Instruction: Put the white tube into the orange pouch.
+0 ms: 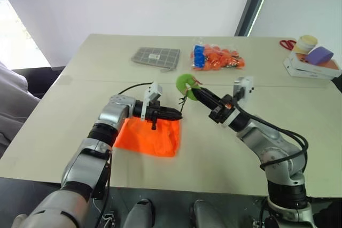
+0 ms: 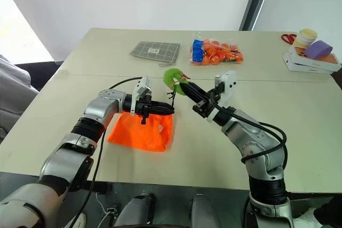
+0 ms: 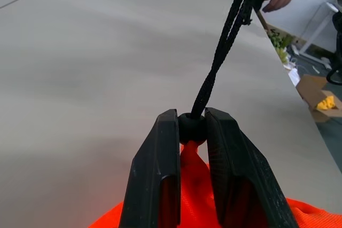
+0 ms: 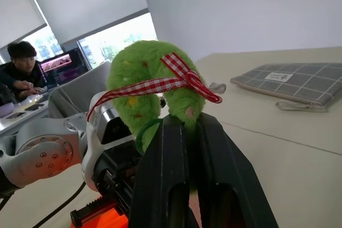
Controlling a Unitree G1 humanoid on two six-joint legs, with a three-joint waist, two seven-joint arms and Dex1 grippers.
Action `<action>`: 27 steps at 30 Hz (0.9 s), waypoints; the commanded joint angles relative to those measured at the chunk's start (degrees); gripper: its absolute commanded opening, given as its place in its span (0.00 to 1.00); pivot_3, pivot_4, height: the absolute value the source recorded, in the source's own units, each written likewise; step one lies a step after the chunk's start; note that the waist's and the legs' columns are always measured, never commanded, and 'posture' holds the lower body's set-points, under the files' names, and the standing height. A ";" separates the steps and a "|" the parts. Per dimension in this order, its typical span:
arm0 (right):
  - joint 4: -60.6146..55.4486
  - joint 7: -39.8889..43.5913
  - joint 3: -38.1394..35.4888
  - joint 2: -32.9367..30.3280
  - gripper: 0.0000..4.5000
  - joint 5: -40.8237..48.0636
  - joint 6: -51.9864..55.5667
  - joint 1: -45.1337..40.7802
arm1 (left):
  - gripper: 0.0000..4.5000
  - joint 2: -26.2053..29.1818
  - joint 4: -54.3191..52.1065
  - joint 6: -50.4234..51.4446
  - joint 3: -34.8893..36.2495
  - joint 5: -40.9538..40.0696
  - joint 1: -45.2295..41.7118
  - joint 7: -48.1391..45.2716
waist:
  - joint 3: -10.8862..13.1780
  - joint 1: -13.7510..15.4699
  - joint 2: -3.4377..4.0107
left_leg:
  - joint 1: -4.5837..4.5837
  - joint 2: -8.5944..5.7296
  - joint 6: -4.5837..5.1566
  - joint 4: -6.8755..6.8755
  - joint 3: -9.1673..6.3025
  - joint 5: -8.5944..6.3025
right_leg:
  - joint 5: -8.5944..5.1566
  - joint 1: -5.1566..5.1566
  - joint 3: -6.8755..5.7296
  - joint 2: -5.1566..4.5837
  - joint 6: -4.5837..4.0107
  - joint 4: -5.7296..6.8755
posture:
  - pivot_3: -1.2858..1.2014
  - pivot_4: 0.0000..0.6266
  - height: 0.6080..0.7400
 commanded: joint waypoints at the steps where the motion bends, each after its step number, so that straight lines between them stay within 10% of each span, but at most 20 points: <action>1: -0.03 -0.50 -0.65 0.24 0.00 -0.66 -1.93 -1.60 | 0.04 0.58 -2.93 -0.39 0.45 0.45 0.86 0.19 | 0.00 -0.02 0.00 | 0.00 0.00 0.00 0.00 0.00 0.00 | 0.00 0.00 0.00 0.00 0.00 0.00 | 0.52 0.24 0.88; 5: 0.05 -0.37 -0.57 0.33 0.00 -0.63 -2.10 -1.59 | 0.04 0.40 -4.01 0.14 1.60 -0.11 1.63 1.21 | 0.00 0.03 0.00 | 0.01 0.00 0.00 0.00 -0.01 0.00 | 0.00 0.00 0.00 0.00 0.00 0.03 | 0.52 0.24 0.88; 12: -1.05 0.50 -0.33 0.45 0.00 0.55 -1.84 -0.95 | 0.79 1.22 -7.38 0.69 1.79 0.15 3.64 1.76 | 0.00 -0.04 0.00 | 0.02 0.00 0.00 0.00 -0.01 0.00 | 0.00 0.00 0.00 0.00 0.01 0.04 | 0.52 0.24 0.88; 27: -1.99 1.07 0.39 0.30 0.00 1.55 -1.50 -0.30 | 0.67 0.51 -7.44 1.38 1.87 -0.37 3.29 1.99 | 0.00 0.02 0.00 | 0.02 0.00 0.00 0.01 -0.01 0.00 | 0.00 0.01 0.00 0.00 0.00 0.04 | 0.52 0.24 0.88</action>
